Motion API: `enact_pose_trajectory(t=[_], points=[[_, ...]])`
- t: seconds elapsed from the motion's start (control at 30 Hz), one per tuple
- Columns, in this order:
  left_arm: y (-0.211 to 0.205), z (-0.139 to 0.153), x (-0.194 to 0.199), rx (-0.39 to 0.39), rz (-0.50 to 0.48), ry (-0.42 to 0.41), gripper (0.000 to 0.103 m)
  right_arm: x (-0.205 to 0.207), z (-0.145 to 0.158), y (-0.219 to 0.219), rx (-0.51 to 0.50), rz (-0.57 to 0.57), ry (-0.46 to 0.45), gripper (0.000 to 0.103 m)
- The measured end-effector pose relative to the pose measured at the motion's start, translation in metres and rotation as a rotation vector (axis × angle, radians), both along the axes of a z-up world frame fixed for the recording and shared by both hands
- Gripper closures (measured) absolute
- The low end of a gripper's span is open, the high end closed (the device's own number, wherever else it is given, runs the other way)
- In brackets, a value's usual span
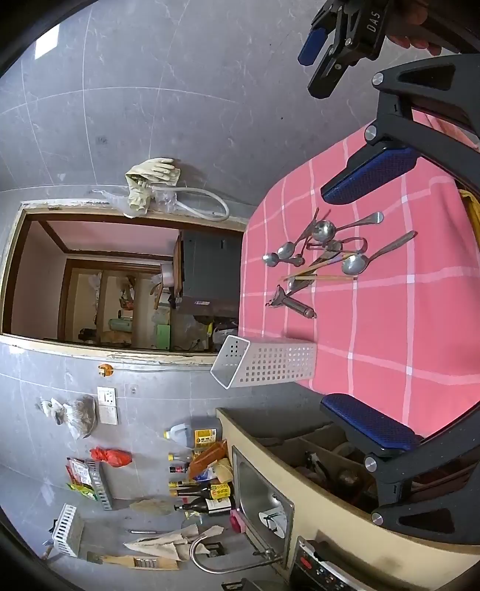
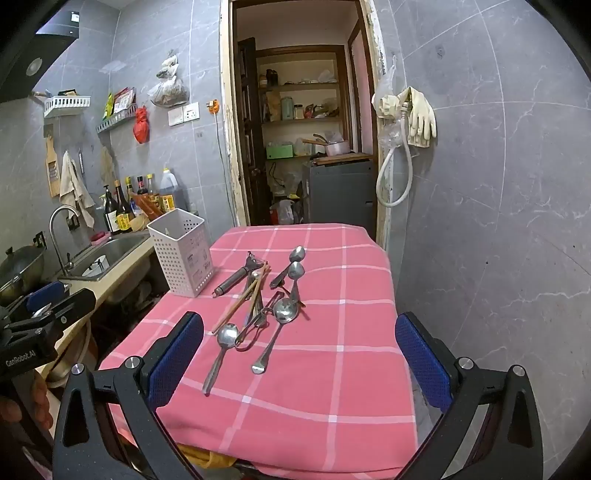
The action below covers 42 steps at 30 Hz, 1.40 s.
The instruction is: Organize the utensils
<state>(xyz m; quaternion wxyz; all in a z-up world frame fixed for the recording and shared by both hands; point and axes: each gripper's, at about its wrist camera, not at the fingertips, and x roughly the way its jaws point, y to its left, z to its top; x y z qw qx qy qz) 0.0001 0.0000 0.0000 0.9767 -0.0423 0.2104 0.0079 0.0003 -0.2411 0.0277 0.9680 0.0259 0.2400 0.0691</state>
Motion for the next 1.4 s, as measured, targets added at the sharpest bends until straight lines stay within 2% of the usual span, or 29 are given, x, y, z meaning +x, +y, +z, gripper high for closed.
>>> enact_pose_trajectory(t=[1.4], points=[[0.0030,-0.0020,-0.0024,-0.001,0.005,0.012,0.000,0.0004,0.0034,-0.0015,-0.005,-0.003,0.006,0.001]])
